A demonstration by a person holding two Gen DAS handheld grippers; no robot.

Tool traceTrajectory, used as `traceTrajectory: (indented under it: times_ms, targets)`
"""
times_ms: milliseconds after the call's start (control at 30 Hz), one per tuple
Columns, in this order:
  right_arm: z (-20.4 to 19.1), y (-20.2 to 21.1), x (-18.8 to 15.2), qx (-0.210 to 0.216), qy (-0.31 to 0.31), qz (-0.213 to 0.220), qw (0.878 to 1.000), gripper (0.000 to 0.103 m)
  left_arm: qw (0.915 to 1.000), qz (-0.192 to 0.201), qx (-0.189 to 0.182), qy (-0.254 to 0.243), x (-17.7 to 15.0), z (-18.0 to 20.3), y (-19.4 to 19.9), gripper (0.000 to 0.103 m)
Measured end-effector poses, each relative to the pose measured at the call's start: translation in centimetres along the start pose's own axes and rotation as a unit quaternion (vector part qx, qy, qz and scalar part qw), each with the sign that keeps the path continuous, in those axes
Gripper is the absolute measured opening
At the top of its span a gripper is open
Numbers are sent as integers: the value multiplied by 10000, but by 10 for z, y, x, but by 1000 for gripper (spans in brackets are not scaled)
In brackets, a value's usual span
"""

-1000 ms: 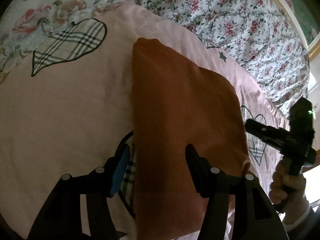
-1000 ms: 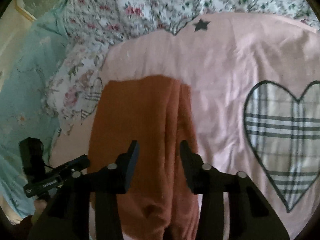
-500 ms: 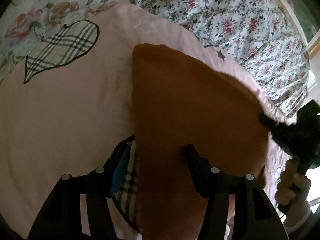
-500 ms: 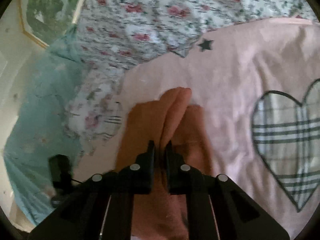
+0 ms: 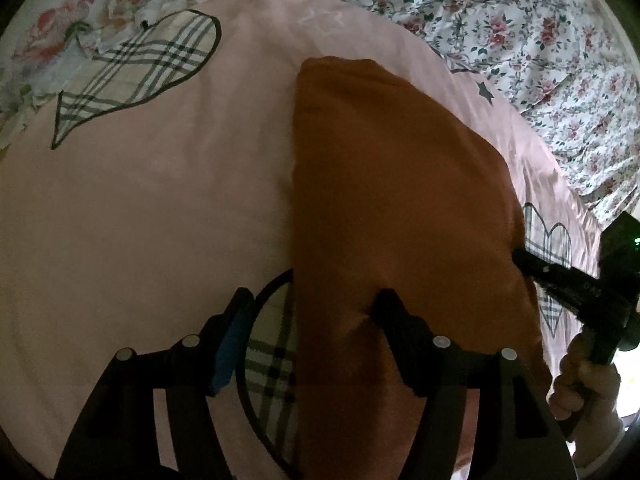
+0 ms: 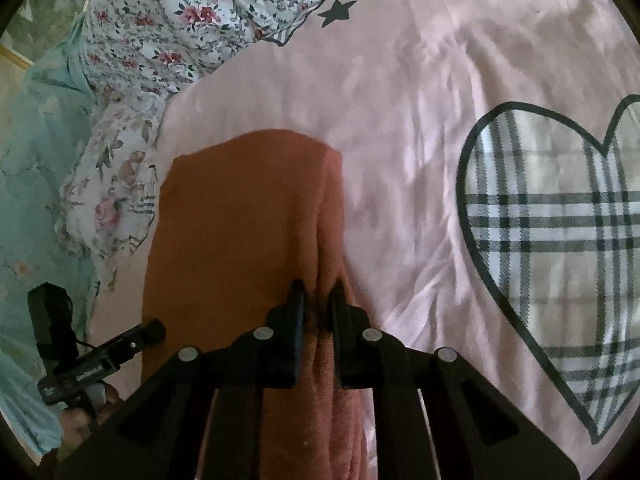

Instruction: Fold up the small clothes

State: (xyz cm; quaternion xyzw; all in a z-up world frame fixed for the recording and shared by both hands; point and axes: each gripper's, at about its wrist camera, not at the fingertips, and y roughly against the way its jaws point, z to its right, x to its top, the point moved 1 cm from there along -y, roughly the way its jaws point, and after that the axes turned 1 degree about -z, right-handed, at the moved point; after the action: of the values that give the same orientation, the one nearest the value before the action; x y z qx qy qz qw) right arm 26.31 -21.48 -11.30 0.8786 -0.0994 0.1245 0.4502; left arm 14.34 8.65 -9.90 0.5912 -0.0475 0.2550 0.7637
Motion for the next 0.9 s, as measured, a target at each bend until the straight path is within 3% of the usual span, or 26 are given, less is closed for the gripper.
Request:
traceTrajectory:
  times_ms: [100,300,433,500,600,800,900]
  targets:
    - [2,23,-3,-35,-67,177,9998,21,9998,101,1,-145,-7,5,17,59]
    - [-11,58,-25,166,155,322,9992,21,9955,439,-700,-464,-27,21,60,55]
    - [-28,55,-40,220,453,206,9985,21,9927,445,-833,-753,-37,38,68,55]
    - [-31,49,-40,140,468,185,9986,21,9933,418,-791,-735,-41,37,68,55]
    - [-29,43,-29,110,266,143,9995,21,9919,389,-1039,-616,-45,33,71,55]
    - [-40,45,-38,492,519,-58,9974,21,9875,246,-1316,-829,-67,39,68,55]
    - [-40,28,-49,205,666,-297,9971,21,9891,25,-1152,-923,-74,37,51,55]
